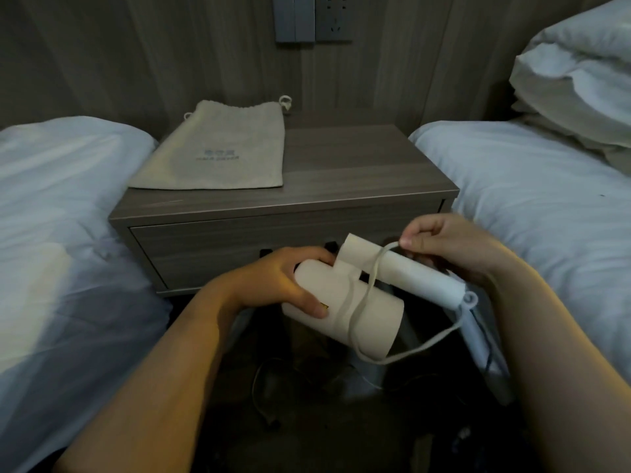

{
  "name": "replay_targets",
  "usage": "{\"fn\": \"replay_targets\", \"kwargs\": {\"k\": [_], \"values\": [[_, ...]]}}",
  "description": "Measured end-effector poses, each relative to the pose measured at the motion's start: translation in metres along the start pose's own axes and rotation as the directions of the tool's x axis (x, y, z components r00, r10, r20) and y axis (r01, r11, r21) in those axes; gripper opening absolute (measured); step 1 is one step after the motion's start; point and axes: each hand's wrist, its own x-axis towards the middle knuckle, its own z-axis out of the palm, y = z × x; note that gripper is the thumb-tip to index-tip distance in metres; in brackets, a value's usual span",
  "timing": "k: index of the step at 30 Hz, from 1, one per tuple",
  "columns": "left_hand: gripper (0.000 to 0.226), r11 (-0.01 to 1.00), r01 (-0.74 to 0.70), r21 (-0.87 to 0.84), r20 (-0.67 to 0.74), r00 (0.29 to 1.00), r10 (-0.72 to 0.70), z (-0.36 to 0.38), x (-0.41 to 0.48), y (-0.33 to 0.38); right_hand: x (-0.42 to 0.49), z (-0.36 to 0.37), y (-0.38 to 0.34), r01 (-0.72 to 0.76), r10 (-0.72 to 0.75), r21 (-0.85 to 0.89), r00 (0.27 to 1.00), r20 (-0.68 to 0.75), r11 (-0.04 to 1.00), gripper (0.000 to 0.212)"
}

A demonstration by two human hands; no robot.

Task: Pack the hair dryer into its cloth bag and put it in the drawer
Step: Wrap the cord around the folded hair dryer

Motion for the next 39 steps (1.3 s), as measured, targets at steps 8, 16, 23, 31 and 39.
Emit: {"fn": "replay_targets", "kwargs": {"k": [8,16,23,31,39], "values": [[0.068,0.932,-0.079,-0.354,-0.126,0.991,0.036,0.006,0.008,-0.009,0.018,0.034,0.03,-0.066,-0.222,0.748,0.934,0.279,0.66,0.042],[0.055,0.777,-0.184,-0.602,-0.407,0.908,-0.1,0.014,0.023,-0.006,0.025,0.038,0.036,0.029,-0.092,0.621,0.993,0.069,0.783,0.03],[0.04,0.707,-0.259,-0.658,-0.53,0.826,-0.191,0.018,0.026,0.004,0.015,0.035,0.032,-0.068,-0.217,0.673,0.918,0.331,0.737,0.086],[0.063,0.958,-0.114,-0.264,-0.613,0.787,-0.075,0.032,0.031,0.01,0.016,0.06,0.024,-0.147,0.161,0.536,0.987,0.02,0.831,0.079],[0.099,0.923,-0.351,-0.155,-0.673,0.722,0.162,0.013,0.024,0.022,0.009,0.058,0.021,0.051,0.035,0.446,0.982,-0.184,0.893,0.04]]}}
